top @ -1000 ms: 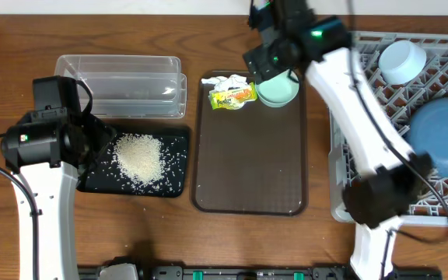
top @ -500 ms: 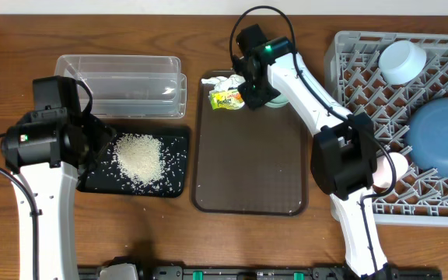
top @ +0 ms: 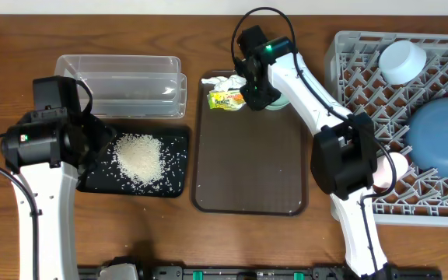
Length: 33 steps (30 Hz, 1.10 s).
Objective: Sort waste into correct bins and load items into the dishwasher rack
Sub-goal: 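Move the right gripper to the mint-green bowl and grasp its rim, then carry the mint-green bowl with the right gripper into the rack's upper area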
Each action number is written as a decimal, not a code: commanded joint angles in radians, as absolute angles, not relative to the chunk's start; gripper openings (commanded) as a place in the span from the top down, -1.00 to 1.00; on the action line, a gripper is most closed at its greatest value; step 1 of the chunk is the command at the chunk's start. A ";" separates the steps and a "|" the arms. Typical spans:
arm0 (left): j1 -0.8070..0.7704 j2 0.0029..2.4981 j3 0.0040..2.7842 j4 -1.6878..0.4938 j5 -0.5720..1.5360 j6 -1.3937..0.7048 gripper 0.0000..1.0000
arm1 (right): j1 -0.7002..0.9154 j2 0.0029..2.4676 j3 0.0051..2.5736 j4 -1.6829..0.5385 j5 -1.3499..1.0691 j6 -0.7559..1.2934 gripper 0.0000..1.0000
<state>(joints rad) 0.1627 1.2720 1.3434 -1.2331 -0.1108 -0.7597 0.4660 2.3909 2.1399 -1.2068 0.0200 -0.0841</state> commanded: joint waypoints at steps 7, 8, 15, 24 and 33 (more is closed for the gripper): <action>0.167 1.274 1.359 -1.238 -0.120 -0.768 -0.75 | 0.466 2.408 2.143 -1.224 0.030 -0.084 0.41; 0.167 1.274 1.359 -1.238 -0.120 -0.768 -0.75 | 0.466 2.411 2.143 -1.223 0.030 -0.083 0.41; 0.167 1.274 1.359 -1.238 -0.120 -0.768 -0.75 | 0.466 2.427 2.142 -1.224 0.029 -0.083 0.49; 0.167 1.274 1.359 -1.238 -0.120 -0.768 -0.75 | 0.465 2.428 2.141 -1.227 0.029 -0.067 0.97; 0.167 1.274 1.359 -1.238 -0.120 -0.768 -0.75 | 0.458 2.355 2.188 -1.284 0.030 -0.045 0.98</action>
